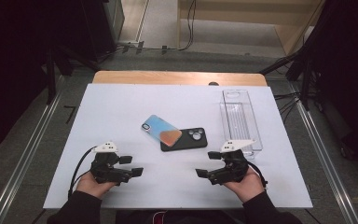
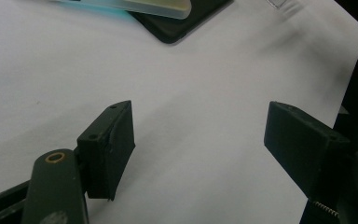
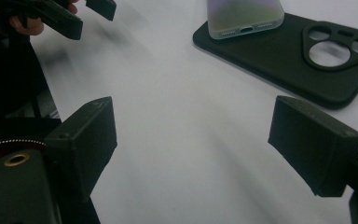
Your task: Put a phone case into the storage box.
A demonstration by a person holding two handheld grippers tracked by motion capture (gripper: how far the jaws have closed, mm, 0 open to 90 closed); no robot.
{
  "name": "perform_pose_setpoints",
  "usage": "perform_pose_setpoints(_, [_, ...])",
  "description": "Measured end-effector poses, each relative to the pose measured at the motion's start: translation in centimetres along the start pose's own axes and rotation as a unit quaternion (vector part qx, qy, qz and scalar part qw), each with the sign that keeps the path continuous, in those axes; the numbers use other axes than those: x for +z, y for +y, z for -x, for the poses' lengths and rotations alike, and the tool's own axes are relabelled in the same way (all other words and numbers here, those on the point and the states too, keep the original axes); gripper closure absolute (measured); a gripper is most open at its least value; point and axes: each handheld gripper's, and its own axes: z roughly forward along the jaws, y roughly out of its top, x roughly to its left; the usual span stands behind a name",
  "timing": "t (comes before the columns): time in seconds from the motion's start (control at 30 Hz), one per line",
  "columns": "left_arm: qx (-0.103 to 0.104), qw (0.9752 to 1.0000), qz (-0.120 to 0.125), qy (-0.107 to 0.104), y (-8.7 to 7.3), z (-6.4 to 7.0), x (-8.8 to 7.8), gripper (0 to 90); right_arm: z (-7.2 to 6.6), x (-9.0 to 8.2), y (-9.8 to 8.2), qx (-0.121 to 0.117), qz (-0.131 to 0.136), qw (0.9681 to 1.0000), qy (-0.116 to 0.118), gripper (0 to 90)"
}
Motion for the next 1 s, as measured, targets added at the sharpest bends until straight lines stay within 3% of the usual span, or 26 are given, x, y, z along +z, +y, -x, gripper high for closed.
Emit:
perform_pose_setpoints(0.1, [0.000, 1.0000, -0.001, -0.001, 0.0, 0.0, 0.0, 24.9, 0.0, 0.6, 0.8, -0.001, -0.006, 1.0000, -0.001, 13.2])
perform_pose_setpoints(0.2, [0.000, 1.0000, -0.001, 0.000, 0.0, 0.0, 0.0, 24.8, 0.0, 1.1, 1.3, 0.002, 0.004, 1.0000, 0.003, 0.0])
perform_pose_setpoints(0.33, [0.001, 1.0000, 0.000, -0.002, 0.0, 0.0, -0.1, 24.9, -0.2, 1.9, 2.0, -0.002, 0.013, 0.9999, 0.008, 0.0])
perform_pose_setpoints(0.43, [0.001, 1.0000, -0.001, -0.001, 0.0, 0.0, -0.1, 24.8, -0.4, 2.5, 2.8, 0.014, -0.003, 0.9997, -0.019, 0.0])
perform_pose_setpoints(0.5, [0.001, 1.0000, 0.000, -0.002, 0.0, 0.0, -0.1, 24.9, -0.3, 2.7, 3.0, 0.016, -0.005, 0.9997, -0.020, 0.0])
perform_pose_setpoints(0.53, [0.000, 1.0000, 0.000, -0.003, 0.0, 0.0, -0.1, 24.9, -0.2, 3.2, 3.3, 0.014, -0.005, 0.9998, -0.013, 0.0])
perform_pose_setpoints(1.0, [-0.003, 1.0000, 0.003, -0.005, 0.0, -0.1, -0.2, 24.8, 0.6, 5.1, 6.0, -0.001, -0.002, 0.9997, -0.024, 0.0])
